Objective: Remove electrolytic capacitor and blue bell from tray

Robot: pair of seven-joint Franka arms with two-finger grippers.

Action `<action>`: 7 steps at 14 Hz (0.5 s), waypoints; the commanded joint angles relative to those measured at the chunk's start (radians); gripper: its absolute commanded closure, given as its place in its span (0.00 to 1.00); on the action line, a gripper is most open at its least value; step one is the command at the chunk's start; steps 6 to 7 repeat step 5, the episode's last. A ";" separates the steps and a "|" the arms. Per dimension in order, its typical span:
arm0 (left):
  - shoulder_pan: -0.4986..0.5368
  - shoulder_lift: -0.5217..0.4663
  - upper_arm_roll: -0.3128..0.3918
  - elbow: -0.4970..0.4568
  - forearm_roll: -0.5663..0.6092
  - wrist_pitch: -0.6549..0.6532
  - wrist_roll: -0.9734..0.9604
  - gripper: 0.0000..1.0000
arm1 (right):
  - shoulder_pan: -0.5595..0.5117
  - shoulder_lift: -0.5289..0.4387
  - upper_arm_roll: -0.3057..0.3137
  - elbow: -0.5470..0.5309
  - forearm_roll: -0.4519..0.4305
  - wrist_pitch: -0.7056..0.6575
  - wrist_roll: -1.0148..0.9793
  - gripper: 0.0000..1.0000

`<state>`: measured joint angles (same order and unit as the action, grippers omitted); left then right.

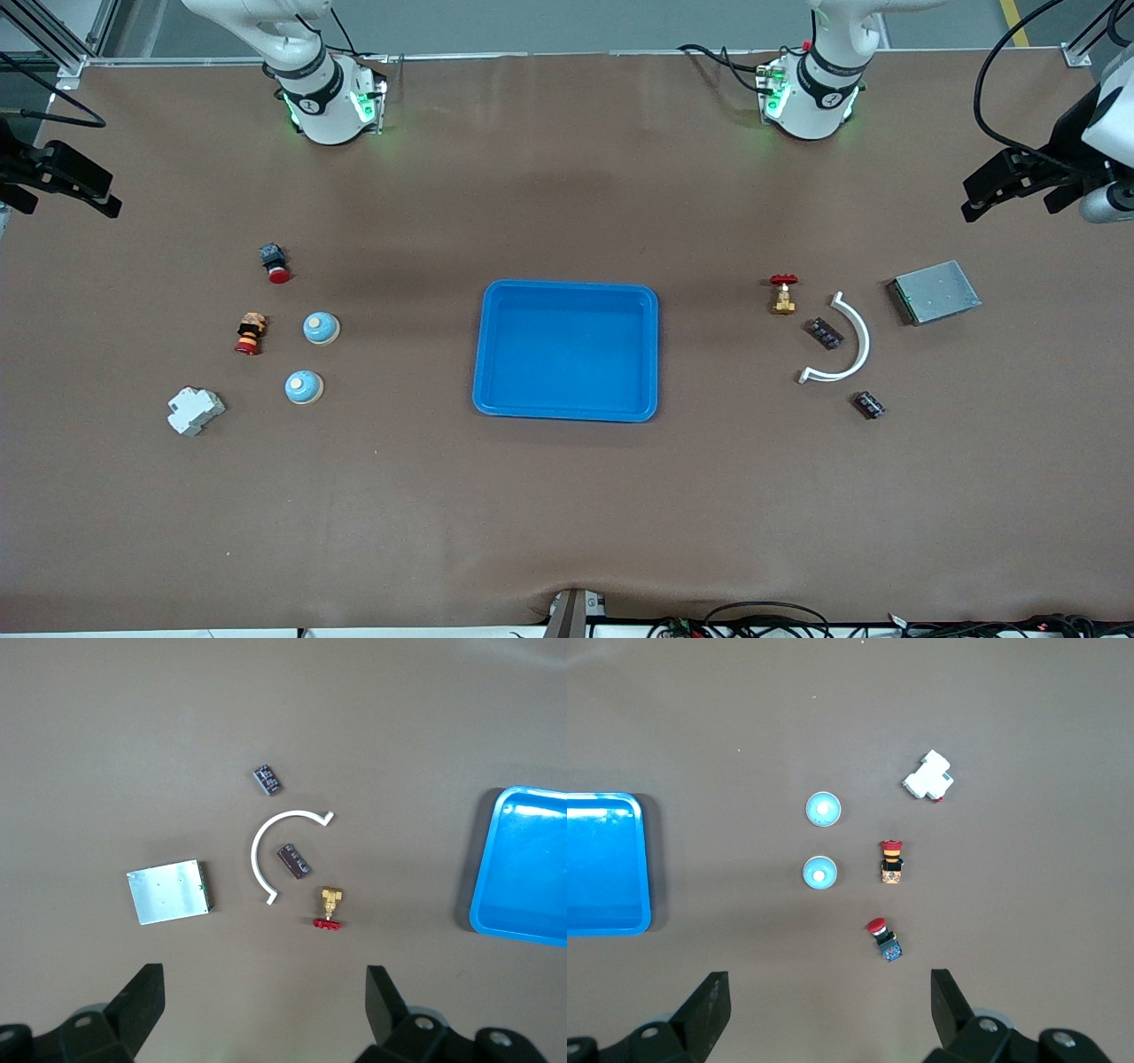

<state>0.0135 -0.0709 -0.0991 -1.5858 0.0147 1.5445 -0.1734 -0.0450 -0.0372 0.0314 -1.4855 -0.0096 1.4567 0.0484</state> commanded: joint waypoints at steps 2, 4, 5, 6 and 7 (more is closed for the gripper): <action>0.002 0.013 0.002 0.030 0.001 -0.011 0.017 0.00 | -0.012 0.019 -0.002 0.033 -0.004 -0.022 -0.004 0.00; 0.002 0.013 0.002 0.030 0.001 -0.014 0.015 0.00 | -0.010 0.020 -0.014 0.027 0.008 -0.016 -0.005 0.00; 0.000 0.011 0.002 0.030 0.001 -0.017 0.008 0.00 | -0.010 0.020 -0.014 0.027 0.008 -0.013 -0.005 0.00; 0.000 0.011 0.002 0.030 0.001 -0.017 0.008 0.00 | -0.010 0.020 -0.014 0.027 0.008 -0.013 -0.005 0.00; 0.000 0.011 0.002 0.030 0.001 -0.017 0.008 0.00 | -0.010 0.020 -0.014 0.027 0.008 -0.013 -0.005 0.00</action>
